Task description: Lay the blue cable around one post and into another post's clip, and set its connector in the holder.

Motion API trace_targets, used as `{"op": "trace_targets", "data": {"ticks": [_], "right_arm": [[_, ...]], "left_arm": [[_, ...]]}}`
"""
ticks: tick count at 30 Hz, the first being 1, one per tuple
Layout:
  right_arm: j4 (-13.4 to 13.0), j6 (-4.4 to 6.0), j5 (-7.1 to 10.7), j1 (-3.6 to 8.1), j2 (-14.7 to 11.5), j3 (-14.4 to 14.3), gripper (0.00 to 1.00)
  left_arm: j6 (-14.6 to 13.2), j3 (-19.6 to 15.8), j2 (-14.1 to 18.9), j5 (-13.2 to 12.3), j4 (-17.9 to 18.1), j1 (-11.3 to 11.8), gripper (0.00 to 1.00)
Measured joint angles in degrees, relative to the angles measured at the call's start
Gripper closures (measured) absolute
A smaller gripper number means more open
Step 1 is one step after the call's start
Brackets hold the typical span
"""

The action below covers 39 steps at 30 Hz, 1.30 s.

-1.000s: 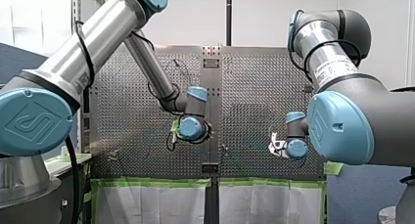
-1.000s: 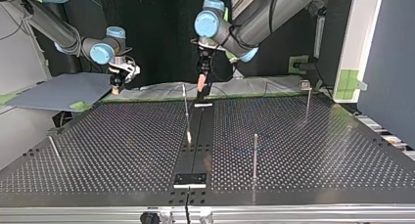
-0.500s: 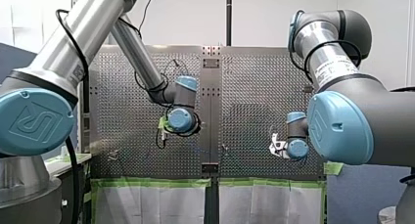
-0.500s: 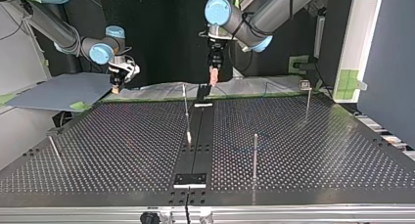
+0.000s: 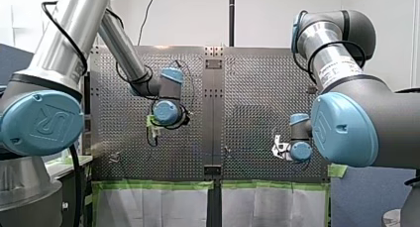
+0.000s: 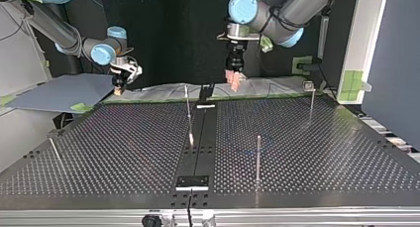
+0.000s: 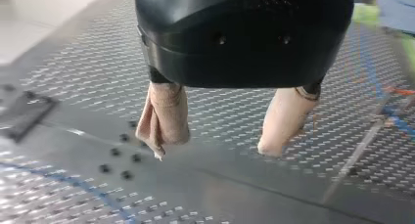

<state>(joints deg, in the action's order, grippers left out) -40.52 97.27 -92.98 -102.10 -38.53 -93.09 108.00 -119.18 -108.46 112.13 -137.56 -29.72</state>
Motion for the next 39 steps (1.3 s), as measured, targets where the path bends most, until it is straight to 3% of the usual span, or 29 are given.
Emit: {"op": "trace_targets", "data": {"ticks": [21,32,39], "right_arm": [[-0.1,-0.49,0.34,-0.33,0.0,0.0,1.0],[0.0,-0.4,0.34,-0.34,0.0,0.0,1.0],[0.1,-0.32,0.34,-0.34,0.0,0.0,1.0]], "left_arm": [[11.4,-0.2,11.4,-10.7,9.1,10.9,0.0],[17.7,-0.2,17.3,-11.4,10.8,12.2,0.0],[22.0,-0.1,15.0,-13.6,12.3,13.2,0.0]]}}
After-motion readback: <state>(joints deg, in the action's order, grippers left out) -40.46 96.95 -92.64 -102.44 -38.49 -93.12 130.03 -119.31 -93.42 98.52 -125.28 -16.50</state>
